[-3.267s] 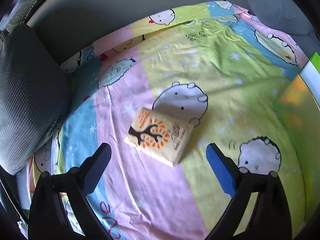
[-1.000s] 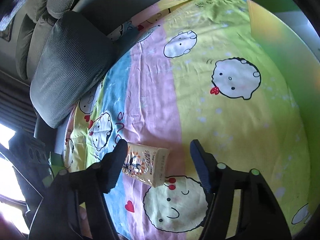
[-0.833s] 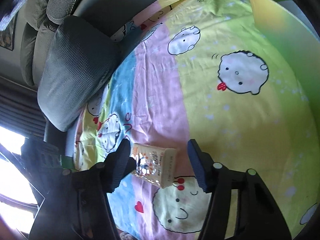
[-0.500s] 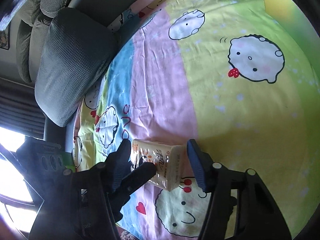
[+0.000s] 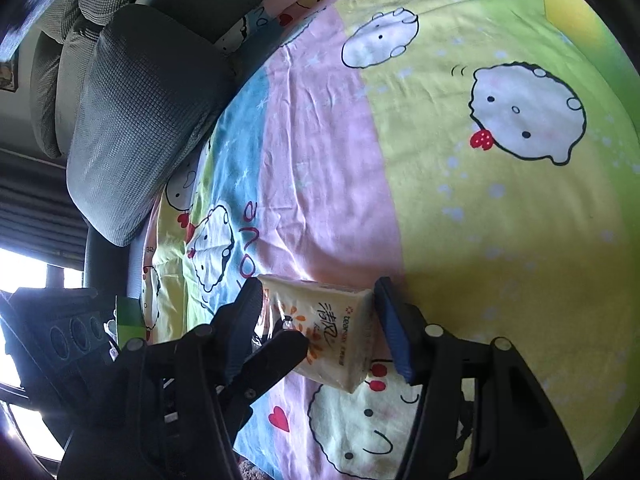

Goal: Organize objects
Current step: 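Lift the tissue pack and carry it over the green box, right gripper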

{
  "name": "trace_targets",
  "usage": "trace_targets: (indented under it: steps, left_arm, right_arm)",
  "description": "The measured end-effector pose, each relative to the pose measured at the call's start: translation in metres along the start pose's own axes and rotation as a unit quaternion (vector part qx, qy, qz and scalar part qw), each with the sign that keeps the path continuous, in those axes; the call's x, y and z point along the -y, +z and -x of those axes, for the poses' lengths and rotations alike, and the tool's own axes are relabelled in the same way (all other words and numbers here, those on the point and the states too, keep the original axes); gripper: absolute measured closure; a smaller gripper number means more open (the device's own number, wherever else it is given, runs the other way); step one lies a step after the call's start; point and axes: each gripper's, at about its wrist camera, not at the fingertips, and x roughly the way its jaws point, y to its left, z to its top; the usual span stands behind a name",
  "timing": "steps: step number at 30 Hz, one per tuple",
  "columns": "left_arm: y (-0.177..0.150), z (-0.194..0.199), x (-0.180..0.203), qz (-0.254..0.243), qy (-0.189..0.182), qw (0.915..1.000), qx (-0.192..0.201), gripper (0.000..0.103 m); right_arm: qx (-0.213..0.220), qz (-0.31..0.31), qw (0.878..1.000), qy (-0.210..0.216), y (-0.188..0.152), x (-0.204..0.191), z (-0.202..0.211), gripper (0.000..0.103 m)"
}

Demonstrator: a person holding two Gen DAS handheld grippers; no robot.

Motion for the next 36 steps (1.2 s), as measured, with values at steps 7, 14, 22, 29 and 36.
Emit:
trace_targets:
  steps: [7, 14, 22, 29, 36]
  left_arm:
    - [-0.002, 0.035, 0.026, -0.043, -0.005, 0.9960, 0.078, 0.052]
    - [-0.006, 0.063, 0.050, -0.077, -0.018, 0.9862, 0.145, 0.052]
    - [-0.013, 0.081, 0.074, -0.105, -0.030, 0.9755, 0.191, 0.052]
    - [-0.018, 0.089, 0.095, -0.130, -0.052, 0.9661, 0.217, 0.052]
    - [-0.017, 0.089, 0.116, -0.151, -0.074, 0.9581, 0.232, 0.052]
  right_arm:
    - [0.060, 0.028, 0.998, 0.020, -0.003, -0.015, 0.038, 0.047]
    - [0.126, 0.063, 0.989, 0.031, -0.011, -0.030, 0.079, 0.047]
    - [0.180, 0.087, 0.979, 0.033, -0.019, -0.035, 0.116, 0.046]
    - [0.223, 0.096, 0.970, 0.025, -0.026, -0.033, 0.144, 0.046]
    - [0.258, 0.095, 0.961, 0.014, -0.029, -0.026, 0.166, 0.046]
